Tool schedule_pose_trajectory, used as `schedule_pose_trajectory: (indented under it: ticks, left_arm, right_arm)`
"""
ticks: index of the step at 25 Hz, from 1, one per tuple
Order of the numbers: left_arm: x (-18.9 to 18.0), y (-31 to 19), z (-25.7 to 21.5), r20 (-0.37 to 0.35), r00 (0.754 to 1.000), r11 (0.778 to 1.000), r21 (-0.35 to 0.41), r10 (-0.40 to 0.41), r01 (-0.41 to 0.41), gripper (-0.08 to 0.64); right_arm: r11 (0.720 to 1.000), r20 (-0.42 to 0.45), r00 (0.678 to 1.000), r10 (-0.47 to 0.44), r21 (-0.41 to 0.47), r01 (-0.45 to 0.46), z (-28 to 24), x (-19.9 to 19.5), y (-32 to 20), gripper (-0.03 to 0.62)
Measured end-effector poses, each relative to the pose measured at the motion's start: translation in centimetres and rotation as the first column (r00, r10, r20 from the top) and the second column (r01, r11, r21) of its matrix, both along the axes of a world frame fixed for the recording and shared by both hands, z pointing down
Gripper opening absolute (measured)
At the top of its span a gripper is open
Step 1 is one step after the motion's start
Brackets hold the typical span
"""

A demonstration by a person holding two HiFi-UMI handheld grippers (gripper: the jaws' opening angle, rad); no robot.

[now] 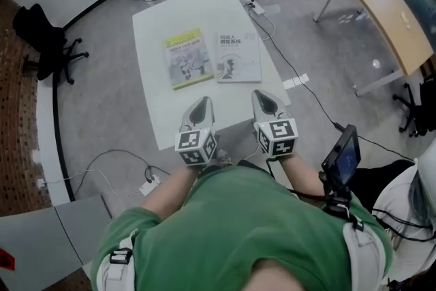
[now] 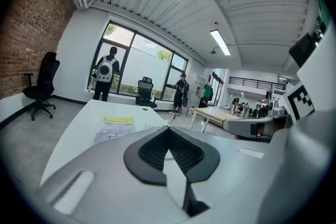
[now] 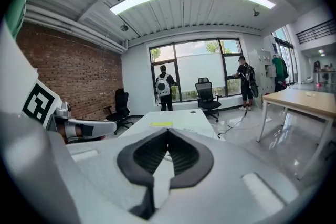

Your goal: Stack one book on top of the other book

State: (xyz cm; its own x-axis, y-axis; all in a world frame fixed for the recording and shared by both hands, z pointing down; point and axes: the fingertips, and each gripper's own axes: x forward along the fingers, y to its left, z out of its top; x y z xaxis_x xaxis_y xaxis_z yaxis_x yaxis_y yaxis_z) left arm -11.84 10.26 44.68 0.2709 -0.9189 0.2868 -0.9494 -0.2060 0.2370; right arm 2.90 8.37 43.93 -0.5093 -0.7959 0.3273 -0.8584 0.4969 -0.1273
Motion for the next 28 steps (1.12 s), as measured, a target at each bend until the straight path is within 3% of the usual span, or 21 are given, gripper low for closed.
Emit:
schedule_pose_trajectory:
  ticks: [5,14,28]
  left_arm:
    - [-1.1,-2.7,1.2,0.008,0.999,0.998,-0.021,0.054,-0.053,0.006]
    - [-1.2,-6.1,4.2,-0.003,0.997,0.993,-0.093,0.079,-0.079,0.006]
    - [0.3,-11.7,9.0,0.068,0.997,0.972,-0.234,0.034,-0.017,0.008]
  right_arm:
    - [0.998,-0.017,0.998,0.062,-0.003,-0.062,0.5,-0.6,-2.5,0.003]
    - [0.99,-0.071,0.989,0.132,-0.044,-0.135,2.0,1.2,-5.7,0.003]
    - [0.987,-0.089,0.995,0.051,-0.148,-0.064,6.4,3.3,-12.9,0.003]
